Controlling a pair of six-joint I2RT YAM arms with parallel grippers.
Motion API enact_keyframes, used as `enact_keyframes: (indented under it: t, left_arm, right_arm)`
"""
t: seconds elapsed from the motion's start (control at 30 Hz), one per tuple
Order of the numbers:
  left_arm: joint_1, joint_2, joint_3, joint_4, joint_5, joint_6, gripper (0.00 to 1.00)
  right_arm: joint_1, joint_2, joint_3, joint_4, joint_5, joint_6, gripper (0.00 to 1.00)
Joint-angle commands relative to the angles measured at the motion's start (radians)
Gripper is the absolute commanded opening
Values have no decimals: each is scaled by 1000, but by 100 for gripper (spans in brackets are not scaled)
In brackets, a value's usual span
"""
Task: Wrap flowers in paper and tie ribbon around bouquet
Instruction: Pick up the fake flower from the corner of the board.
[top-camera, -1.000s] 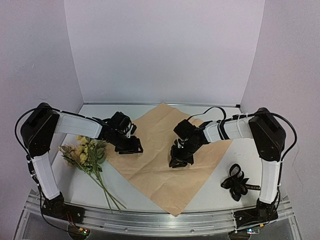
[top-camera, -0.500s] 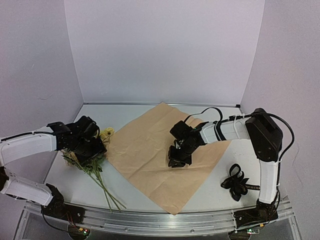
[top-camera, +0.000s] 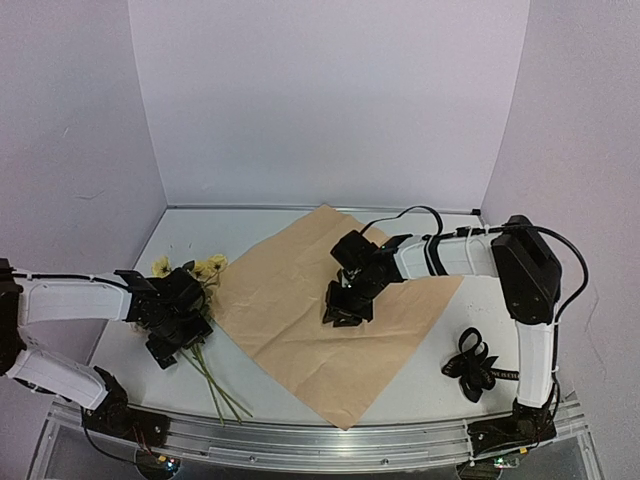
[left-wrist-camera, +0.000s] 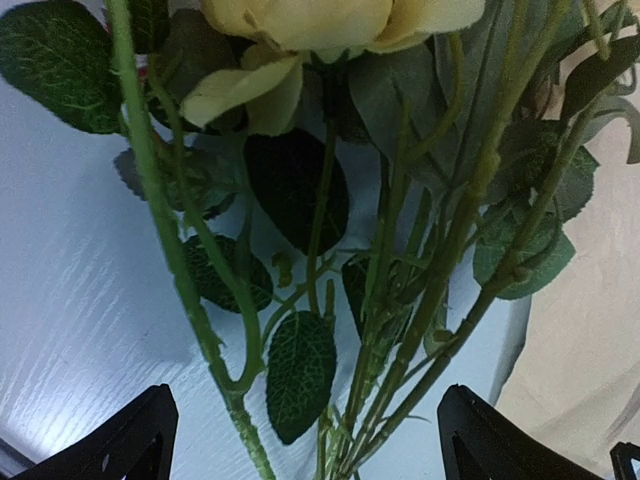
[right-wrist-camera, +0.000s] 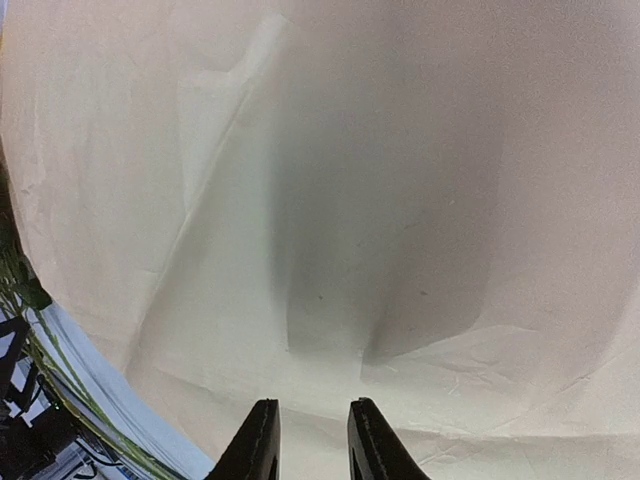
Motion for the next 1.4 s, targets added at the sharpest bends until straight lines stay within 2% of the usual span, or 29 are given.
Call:
enact_keyframes:
  t: [0.0,0.17,0.23,0.47,0.6,0.63,0.87,1.07,1.17,1.37]
  left_arm:
    - [1,99,16,114,10,4,92]
    - [0,166,19,113,-22,-8,80]
    - [-1,184,21,115,-37,-3,71]
    - [-1,276,24,163,-62,49,28]
    - [1,271,35,156,-114,82,4]
    - [1,261,42,146,-138,96,1]
    - [0,134,156,-11,-319,269,0]
    - [-4,71,371,-23,-331,553,0]
    - [-17,152,527,5,-273,668,0]
    - [-69,475,863,145,-112,830,0]
  right_arm:
    - [6,-79,53,-59,-5,-19,27]
    - [6,-116,57,-94,4,-45,30]
    - [7,-130,50,-104,13,-58,30]
    - [-3,-170,-6,-119,26,-83,32]
    - [-19,-205,-48,-136,26,-103,33]
    - [-26,-213,-60,-143,26,-107,33]
    - [-123,-293,-187,-153,2,-127,35]
    - [-216,-372,-314,-157,12,-128,37]
    - [-252,-412,-377,-157,33,-123,39]
    - [-287,-495,-484,-156,73,-103,42]
